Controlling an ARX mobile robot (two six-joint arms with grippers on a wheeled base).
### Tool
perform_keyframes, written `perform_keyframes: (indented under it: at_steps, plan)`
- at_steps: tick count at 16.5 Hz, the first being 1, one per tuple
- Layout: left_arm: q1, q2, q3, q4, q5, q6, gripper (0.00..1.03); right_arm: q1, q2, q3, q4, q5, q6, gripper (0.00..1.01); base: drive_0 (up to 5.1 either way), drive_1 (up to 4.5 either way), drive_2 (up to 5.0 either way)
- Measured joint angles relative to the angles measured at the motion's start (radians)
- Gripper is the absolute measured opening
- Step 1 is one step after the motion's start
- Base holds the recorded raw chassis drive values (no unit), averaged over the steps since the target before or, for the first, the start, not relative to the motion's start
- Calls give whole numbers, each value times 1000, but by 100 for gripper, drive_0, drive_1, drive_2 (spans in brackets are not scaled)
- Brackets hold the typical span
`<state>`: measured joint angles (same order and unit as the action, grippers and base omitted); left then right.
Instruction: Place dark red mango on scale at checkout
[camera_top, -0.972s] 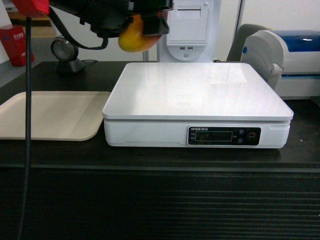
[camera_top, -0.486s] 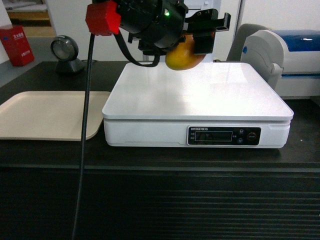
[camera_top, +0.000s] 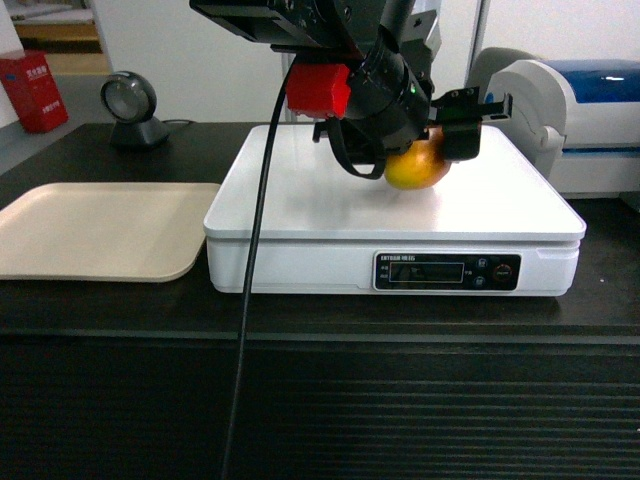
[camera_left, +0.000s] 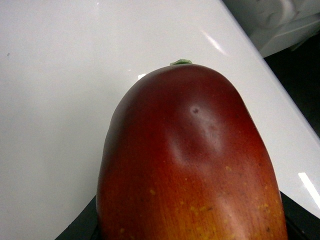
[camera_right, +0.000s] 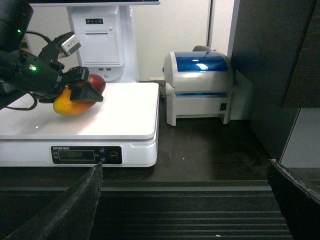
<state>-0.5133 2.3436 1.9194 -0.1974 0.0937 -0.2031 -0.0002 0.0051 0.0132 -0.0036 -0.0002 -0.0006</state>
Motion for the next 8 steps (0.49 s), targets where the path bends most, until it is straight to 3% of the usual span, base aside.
perform_keyframes:
  at_steps: [2, 5, 7, 8]
  plan:
    - [12, 35, 61, -46, -66, -19, 60, 0, 0, 0, 0, 0, 0, 98, 0, 0, 0]
    - [26, 60, 98, -79, -87, -34, 60, 0, 0, 0, 0, 0, 0, 98, 0, 0, 0]
    - [25, 79, 114, -92, -97, -32, 65, 0, 0, 0, 0, 0, 0, 98, 0, 0, 0]
    - [24, 79, 116, -98, -98, -32, 75, 0, 0, 0, 0, 0, 0, 98, 0, 0, 0]
